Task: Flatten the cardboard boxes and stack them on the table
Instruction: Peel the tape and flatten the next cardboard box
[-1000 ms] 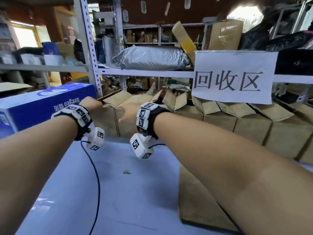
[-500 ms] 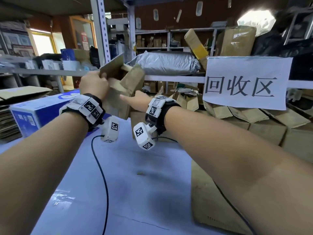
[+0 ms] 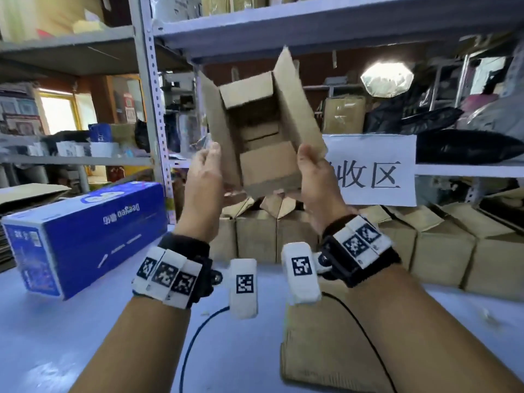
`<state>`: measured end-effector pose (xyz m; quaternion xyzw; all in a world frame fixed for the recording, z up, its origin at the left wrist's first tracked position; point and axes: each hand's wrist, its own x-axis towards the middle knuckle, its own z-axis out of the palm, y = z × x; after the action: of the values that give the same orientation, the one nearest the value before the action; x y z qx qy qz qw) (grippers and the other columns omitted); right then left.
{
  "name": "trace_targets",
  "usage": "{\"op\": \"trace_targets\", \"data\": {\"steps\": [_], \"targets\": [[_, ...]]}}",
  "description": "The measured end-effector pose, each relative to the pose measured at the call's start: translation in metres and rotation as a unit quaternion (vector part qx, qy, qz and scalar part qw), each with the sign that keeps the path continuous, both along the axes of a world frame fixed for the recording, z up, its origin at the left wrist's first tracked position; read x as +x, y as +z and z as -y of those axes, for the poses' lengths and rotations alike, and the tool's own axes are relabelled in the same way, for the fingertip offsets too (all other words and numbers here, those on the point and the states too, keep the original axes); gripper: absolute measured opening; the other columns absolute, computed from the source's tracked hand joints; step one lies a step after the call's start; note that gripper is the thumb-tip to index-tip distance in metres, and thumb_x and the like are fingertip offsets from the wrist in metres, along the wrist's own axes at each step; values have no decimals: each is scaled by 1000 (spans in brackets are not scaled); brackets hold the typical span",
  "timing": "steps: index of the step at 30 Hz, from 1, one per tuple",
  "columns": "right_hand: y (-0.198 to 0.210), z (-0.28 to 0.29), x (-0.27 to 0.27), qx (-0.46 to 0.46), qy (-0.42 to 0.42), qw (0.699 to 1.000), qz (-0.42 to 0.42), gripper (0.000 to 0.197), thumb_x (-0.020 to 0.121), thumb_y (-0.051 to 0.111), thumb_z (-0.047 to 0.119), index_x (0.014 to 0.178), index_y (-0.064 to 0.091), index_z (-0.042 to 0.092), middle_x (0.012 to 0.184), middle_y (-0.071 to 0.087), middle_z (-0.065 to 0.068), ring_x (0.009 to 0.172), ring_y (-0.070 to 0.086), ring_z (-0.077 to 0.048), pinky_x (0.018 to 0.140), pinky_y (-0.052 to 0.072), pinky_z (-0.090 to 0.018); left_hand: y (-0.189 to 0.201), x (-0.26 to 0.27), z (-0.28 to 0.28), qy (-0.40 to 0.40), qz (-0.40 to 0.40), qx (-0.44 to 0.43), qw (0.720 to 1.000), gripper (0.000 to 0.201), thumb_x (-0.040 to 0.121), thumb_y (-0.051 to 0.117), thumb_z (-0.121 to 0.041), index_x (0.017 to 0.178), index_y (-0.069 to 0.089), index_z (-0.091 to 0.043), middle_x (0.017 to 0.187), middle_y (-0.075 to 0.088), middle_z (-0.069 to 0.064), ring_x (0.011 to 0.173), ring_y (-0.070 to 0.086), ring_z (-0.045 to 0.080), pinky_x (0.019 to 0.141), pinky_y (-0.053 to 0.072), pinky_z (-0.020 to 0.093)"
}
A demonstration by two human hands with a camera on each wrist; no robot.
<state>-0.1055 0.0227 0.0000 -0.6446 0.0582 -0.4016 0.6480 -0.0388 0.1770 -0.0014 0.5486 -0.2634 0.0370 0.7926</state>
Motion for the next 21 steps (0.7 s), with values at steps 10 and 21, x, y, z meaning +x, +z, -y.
{"op": "trace_targets", "data": {"steps": [10, 21], "targets": [[-76, 88, -168, -7, -95, 995, 33, 12, 95, 67, 23, 89, 77, 25, 93, 78, 3, 87, 72, -12, 81, 58, -34, -72, -73, 77, -68, -58, 52, 995, 81, 93, 64, -8, 151, 19, -41, 115, 62, 0, 82, 72, 15, 56, 60, 31], [-101, 116, -215, -34, -135, 988, -60, 18, 103, 56, 26, 88, 66, 23, 85, 70, 8, 79, 64, -4, 68, 48, -19, -104, -96, 101, -165, 24, 241, 956, 43, 86, 79, -8, 121, 64, -28, 106, 77, -2, 91, 75, 11, 66, 58, 20]]}}
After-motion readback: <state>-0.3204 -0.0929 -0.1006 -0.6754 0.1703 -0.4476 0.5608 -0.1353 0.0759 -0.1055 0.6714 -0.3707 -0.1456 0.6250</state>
